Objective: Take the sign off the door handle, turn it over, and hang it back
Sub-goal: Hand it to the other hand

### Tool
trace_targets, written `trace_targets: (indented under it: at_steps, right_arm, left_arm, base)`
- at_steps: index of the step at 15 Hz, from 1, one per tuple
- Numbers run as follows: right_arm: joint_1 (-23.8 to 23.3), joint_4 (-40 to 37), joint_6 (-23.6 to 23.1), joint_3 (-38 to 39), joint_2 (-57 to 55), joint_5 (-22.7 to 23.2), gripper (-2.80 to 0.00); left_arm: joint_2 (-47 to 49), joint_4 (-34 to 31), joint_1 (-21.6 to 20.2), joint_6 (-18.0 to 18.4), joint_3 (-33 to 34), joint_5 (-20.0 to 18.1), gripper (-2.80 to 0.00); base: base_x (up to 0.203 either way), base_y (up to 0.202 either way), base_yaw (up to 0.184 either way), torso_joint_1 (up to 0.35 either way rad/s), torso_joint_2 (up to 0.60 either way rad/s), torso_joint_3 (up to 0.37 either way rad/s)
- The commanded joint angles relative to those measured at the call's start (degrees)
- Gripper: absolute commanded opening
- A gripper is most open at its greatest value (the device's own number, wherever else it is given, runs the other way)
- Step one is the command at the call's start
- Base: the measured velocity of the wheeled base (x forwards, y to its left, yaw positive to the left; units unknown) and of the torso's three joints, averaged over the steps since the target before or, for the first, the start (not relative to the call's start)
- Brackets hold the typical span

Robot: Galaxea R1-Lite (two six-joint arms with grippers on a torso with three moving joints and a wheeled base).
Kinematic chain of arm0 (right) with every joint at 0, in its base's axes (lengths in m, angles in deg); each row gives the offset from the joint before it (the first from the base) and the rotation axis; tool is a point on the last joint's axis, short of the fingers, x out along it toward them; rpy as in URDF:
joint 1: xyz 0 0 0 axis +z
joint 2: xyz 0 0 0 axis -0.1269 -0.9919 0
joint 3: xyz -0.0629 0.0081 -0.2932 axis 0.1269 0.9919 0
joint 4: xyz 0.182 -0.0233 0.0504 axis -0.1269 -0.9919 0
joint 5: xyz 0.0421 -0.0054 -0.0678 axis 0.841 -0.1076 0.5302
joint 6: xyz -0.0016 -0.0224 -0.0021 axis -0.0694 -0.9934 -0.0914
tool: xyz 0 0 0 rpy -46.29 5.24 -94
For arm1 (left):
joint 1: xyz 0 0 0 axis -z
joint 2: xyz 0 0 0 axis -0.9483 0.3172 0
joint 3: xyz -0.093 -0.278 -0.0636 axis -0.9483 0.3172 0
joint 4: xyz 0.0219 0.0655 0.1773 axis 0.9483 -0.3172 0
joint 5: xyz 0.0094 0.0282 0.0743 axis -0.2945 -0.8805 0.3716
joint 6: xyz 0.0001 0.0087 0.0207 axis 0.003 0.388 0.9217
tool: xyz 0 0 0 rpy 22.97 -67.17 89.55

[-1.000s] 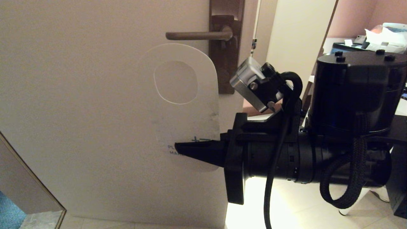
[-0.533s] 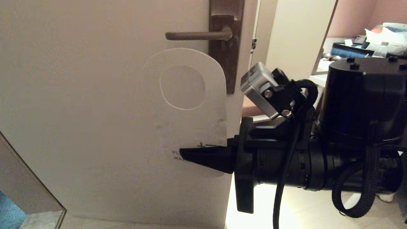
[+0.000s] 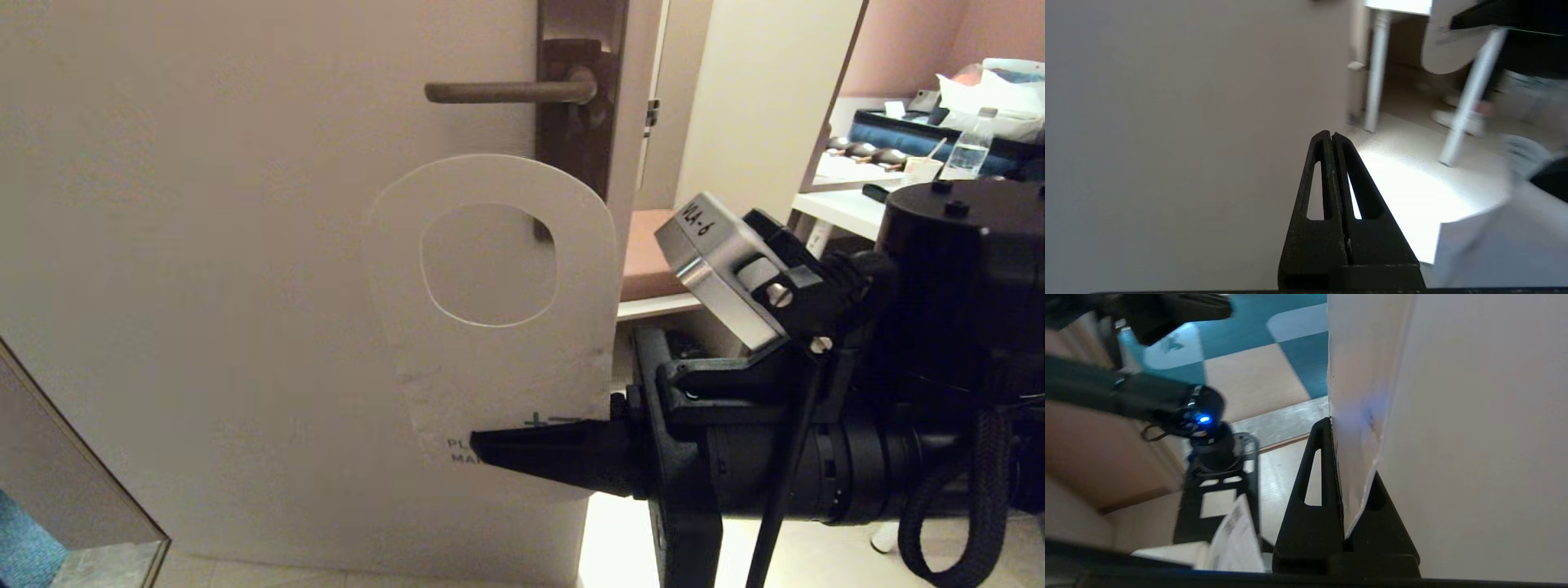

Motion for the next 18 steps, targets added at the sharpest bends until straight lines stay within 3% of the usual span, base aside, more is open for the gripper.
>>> trace_targets:
  at_steps: [1,6,10,16,18]
  right_arm:
    - [0.0,0.1,0.0,0.5,0.3,0.8,-2.80]
    - [-1.2,0.2,0.0,2.3,0.8,2.7,-2.80]
    - [-6.1,0.1,0.0,2.6,1.6,8.3,-2.80]
    - [-10.2,0.0,0.1,3.1,0.8,14.7,-2.80]
    - [-10.2,0.0,0.1,2.5,0.4,15.8,-2.80]
  left_arm:
    - [5.0,1.1,2.4,-0.1,-0.5,-1.7,-2.80]
    - [17.7,13.7,9.8,-2.8,-0.7,-2.4,-2.80]
    - [24.9,20.2,20.5,-6.8,-1.7,-2.5,-2.80]
    - [39.2,38.5,27.3,-12.4,-1.9,-2.6,-2.80]
    - [40.9,39.8,29.1,-12.9,-1.9,-2.6,-2.80]
  base:
    - [0.000,0.000,0.000,0.000,0.00,0.000]
    - [0.000,0.000,0.000,0.000,0.00,0.000]
    - [0.000,0.000,0.000,0.000,0.00,0.000]
    - [0.000,0.000,0.000,0.000,0.00,0.000]
    - [0.000,0.000,0.000,0.000,0.00,0.000]
